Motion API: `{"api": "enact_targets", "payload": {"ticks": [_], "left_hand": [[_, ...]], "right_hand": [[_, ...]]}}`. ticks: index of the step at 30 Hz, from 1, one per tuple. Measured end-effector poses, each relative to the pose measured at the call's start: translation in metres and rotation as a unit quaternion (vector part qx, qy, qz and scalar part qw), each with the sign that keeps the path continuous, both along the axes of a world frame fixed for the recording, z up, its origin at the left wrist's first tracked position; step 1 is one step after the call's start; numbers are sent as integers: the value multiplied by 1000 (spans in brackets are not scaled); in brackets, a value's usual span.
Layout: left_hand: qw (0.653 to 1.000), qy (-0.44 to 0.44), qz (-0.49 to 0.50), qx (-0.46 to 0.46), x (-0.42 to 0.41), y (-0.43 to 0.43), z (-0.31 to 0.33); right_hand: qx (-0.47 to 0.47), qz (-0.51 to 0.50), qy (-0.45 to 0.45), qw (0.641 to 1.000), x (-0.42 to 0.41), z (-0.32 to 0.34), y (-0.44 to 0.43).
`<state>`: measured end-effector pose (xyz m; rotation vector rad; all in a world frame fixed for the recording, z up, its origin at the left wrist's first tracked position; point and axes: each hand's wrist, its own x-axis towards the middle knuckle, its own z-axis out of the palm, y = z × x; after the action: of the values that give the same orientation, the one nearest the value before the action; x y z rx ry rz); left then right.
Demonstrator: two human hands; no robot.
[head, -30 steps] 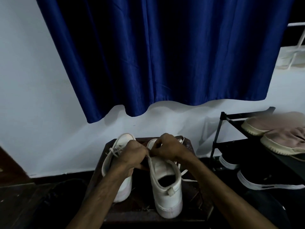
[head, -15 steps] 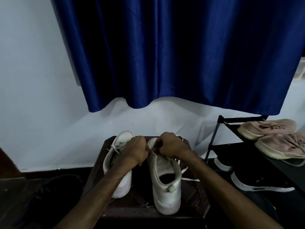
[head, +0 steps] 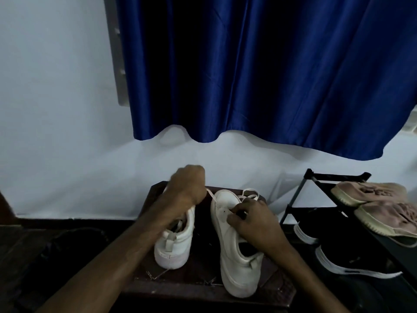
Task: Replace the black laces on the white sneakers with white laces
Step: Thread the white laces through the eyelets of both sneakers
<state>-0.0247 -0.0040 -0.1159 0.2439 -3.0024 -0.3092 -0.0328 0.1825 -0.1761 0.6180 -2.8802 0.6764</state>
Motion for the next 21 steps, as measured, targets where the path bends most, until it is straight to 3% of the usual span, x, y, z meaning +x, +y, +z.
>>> {"api": "enact_targets", "payload": {"ticks": [2, 4, 5, 8, 10, 11, 13, 14, 15, 17, 18, 19, 20, 21], "left_hand": [[997, 52, 37, 52, 0, -27, 17], [967, 104, 41, 230, 0, -52, 22], [925, 98, 27, 366, 4, -54, 22], [729, 9, -1, 685, 10, -33, 13], [591, -3, 30, 806, 7, -18, 5], [538, 13, 53, 841, 5, -16, 5], [480, 94, 96, 867, -1, -25, 14], [487, 155, 106, 853, -4, -33, 20], [535, 230, 102, 806, -6, -40, 24], [710, 341, 33, 615, -6, -45, 29], [800, 330, -23, 501, -4, -41, 27], [882, 263, -81, 384, -2, -32, 21], [943, 163, -122, 262, -1, -22, 11], [975, 69, -145, 151, 0, -11, -1]], "right_hand": [[-51, -7, -9, 999, 0, -2, -2], [-85, -12, -17, 996, 0, -5, -7], [-93, -15, -18, 995, 1, -5, -7], [-89, -15, -28, 996, 2, -4, -7], [-84, -15, -33, 996, 2, -4, -8], [-81, -16, -32, 996, 2, -3, -9], [-78, -22, -28, 996, 2, -3, -9], [-81, -25, -28, 996, 3, -4, -9], [-84, -27, -27, 996, 4, -4, -9], [-92, -31, -27, 995, 4, -5, -8], [-94, -31, -24, 995, 4, -5, -8], [-95, -32, -22, 995, 4, -6, -9], [-97, -34, -18, 995, 3, -7, -9], [-98, -37, -13, 994, 3, -7, -10]]}}
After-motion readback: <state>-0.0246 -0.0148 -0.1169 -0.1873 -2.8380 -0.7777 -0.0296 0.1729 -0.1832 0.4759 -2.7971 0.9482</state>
